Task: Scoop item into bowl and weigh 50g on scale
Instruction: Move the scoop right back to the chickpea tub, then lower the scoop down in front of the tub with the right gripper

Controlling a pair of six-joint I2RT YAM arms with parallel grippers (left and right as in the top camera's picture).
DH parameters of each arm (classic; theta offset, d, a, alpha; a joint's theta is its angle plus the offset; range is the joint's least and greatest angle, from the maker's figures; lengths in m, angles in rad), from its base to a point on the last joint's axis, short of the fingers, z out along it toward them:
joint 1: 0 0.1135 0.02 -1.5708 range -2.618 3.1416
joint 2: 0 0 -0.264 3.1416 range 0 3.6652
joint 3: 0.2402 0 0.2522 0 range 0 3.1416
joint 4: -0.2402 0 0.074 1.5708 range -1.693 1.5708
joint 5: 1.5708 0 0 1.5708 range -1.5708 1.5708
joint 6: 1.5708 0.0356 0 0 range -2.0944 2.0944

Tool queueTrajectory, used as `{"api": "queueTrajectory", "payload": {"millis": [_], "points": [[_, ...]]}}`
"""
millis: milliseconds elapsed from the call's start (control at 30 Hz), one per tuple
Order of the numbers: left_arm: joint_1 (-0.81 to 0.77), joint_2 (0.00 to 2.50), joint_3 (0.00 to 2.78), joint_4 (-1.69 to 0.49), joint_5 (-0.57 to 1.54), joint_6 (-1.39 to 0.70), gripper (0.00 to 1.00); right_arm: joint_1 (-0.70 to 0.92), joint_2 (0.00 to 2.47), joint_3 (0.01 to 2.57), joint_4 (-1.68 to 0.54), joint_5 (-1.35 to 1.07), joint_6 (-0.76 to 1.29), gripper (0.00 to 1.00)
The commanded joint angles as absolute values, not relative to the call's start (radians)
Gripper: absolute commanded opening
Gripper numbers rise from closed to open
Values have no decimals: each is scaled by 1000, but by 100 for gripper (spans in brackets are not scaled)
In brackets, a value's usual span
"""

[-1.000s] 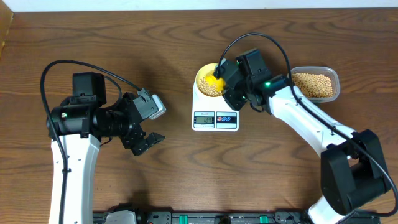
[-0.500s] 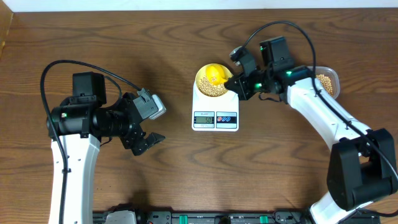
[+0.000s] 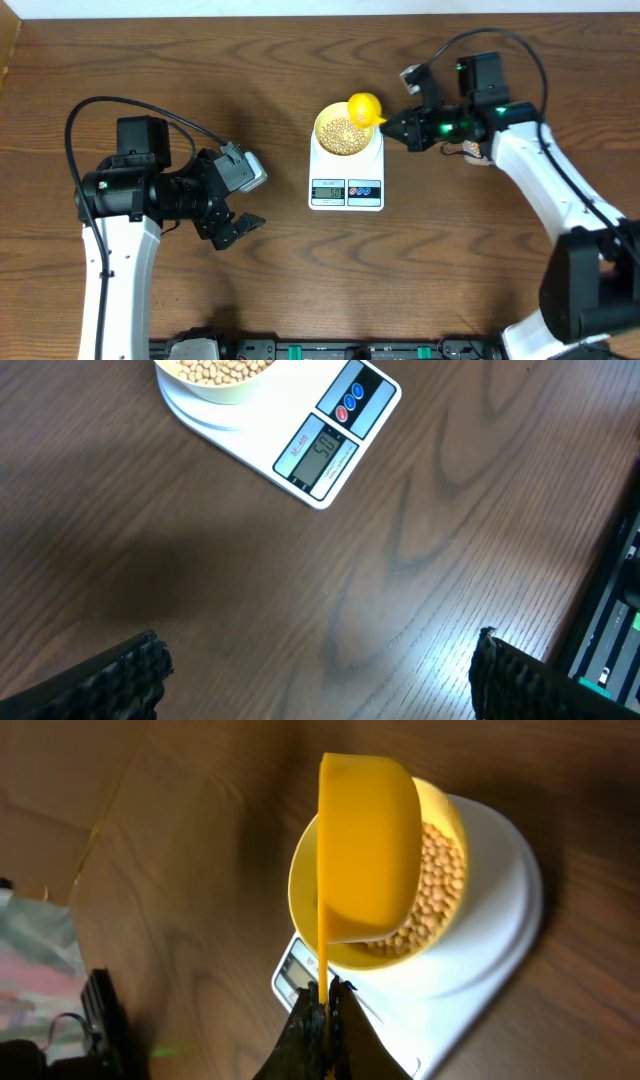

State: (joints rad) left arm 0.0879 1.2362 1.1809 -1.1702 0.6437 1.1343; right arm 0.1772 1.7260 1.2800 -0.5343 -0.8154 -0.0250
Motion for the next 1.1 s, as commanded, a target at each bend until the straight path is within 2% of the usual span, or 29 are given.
{"api": "queueTrajectory", "payload": {"millis": [0, 300, 567, 800, 1067], "points": [[86, 1233, 1172, -1172, 638, 1151, 98, 131, 1642, 1302, -596, -817, -12, 1], [86, 1233, 1172, -1172, 639, 1151, 98, -48, 1526, 1302, -859, -684, -16, 1], [86, 1233, 1172, -1172, 639, 1151, 98, -203, 1500, 1301, -1006, -427, -104, 1], [86, 1233, 1172, -1172, 639, 1151, 98, -162, 1500, 1301, -981, -37, -147, 1], [86, 1233, 1172, -1172, 639, 1151, 98, 11, 1522, 1301, -981, 364, -147, 2]]}}
